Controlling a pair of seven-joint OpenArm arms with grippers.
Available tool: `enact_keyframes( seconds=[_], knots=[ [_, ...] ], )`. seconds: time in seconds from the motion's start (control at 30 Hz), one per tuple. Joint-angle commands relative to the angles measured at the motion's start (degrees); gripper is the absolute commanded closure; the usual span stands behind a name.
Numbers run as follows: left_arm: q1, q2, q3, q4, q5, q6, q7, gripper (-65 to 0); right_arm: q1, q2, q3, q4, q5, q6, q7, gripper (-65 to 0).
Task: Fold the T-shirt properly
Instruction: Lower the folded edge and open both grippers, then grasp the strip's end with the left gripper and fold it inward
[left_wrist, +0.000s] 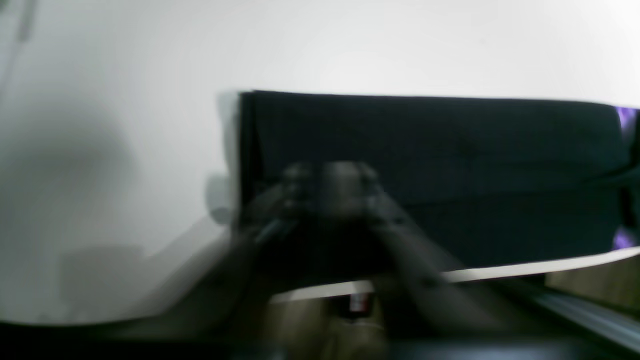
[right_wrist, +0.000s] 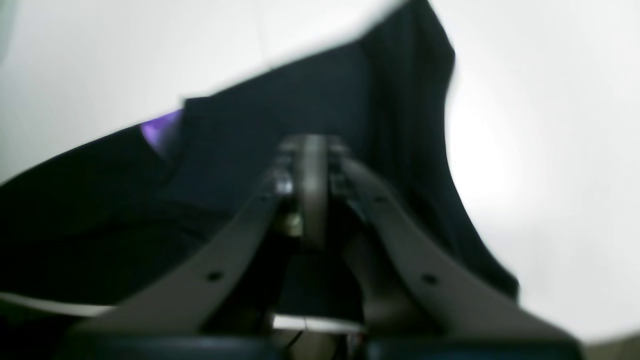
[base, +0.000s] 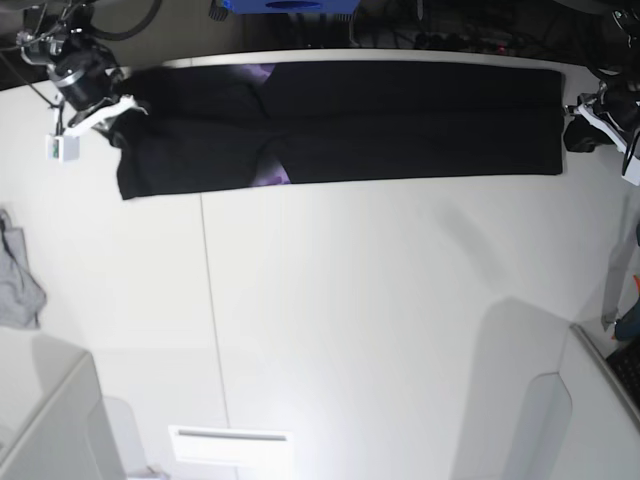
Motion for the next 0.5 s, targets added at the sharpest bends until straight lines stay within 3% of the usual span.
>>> enact_keyframes(
  seconds=[0.0,0.17,0.33,0.47],
  knots=[
    [0.02,-0.82,0.64,0.42,1.26,0.13,-0.90,0.0,0.38,0.33,0.16,0.49,0.83,1.09,-0.50,0.0],
    [-3.32,3.05,7.67,-2.31,13.83,-0.05,-0.99,0.0,5.83,0.33,0.34,-5.49,0.57,1.17,-7.89,0.0],
    [-7.45,6.39,11.63,-9.16,23.15,-0.13,-1.08,0.0,7.85,1.38,0.08,-13.49,0.48,1.17,-7.80,0.0],
    [-9.83,6.30,14.09,-14.09,24.82,-0.13,-1.69,0.0,10.40,2.26,-0.10,-21.05,0.48,1.17,-7.53,0.0]
  ],
)
